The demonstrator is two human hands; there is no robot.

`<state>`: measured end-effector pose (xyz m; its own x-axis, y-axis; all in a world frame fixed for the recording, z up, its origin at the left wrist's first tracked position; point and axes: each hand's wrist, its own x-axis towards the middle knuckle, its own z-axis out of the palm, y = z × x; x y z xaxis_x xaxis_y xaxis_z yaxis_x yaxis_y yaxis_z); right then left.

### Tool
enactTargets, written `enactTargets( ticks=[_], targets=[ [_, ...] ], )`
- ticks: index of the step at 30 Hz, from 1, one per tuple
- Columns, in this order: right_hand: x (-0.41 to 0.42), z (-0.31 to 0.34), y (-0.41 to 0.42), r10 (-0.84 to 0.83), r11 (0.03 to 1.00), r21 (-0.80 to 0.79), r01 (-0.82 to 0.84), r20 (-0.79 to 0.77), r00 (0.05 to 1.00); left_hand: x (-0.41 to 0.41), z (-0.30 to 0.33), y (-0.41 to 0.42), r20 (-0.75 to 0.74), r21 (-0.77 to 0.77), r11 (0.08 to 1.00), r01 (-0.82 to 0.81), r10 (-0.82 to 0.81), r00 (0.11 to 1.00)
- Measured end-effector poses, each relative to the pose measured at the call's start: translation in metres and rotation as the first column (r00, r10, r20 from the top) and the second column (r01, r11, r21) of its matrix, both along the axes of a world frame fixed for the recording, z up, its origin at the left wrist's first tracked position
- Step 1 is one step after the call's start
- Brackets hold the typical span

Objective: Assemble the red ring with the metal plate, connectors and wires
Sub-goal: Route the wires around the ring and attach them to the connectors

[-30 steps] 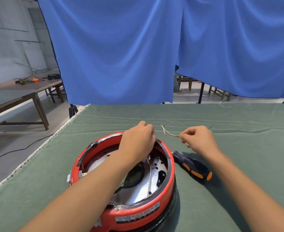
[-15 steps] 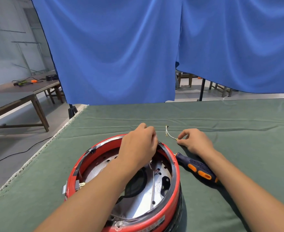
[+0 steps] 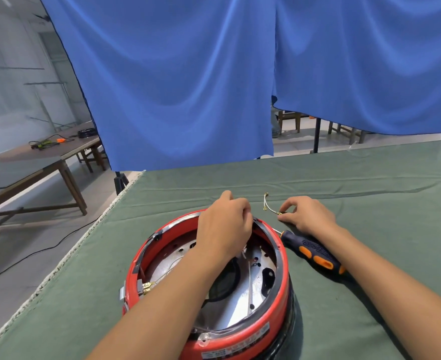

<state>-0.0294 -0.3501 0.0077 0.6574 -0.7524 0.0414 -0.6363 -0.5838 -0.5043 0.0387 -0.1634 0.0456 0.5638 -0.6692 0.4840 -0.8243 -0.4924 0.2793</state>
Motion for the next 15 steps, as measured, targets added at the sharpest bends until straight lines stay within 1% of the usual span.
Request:
enactTargets(
  ticks=[5, 7, 11, 15],
  targets=[
    [-0.0043, -0.0015, -0.0092, -0.007, 1.000, 0.006, 0.006, 0.101, 0.995, 0.0013, 0.0004, -0.0027, -0.029, -0.001, 1.000, -0.016, 0.016, 0.999],
    [-0.0037, -0.0029, -0.0101, -0.006, 1.000, 0.009, 0.005, 0.102, 0.995, 0.0001, 0.0003, -0.0021, -0.030, 0.004, 1.000, -0.013, 0.013, 0.999],
    [0.0034, -0.0008, -0.0042, 0.051, 0.998, -0.029, -0.050, 0.031, 0.998, 0.0009, 0.0004, -0.0028, -0.015, 0.002, 1.000, -0.007, 0.007, 1.000],
    [0.0019, -0.0028, -0.0092, 0.035, 0.999, 0.022, -0.038, 0.093, 0.995, 0.0012, 0.0000, -0.0045, -0.018, 0.003, 1.000, -0.015, 0.015, 1.000]
  ],
)
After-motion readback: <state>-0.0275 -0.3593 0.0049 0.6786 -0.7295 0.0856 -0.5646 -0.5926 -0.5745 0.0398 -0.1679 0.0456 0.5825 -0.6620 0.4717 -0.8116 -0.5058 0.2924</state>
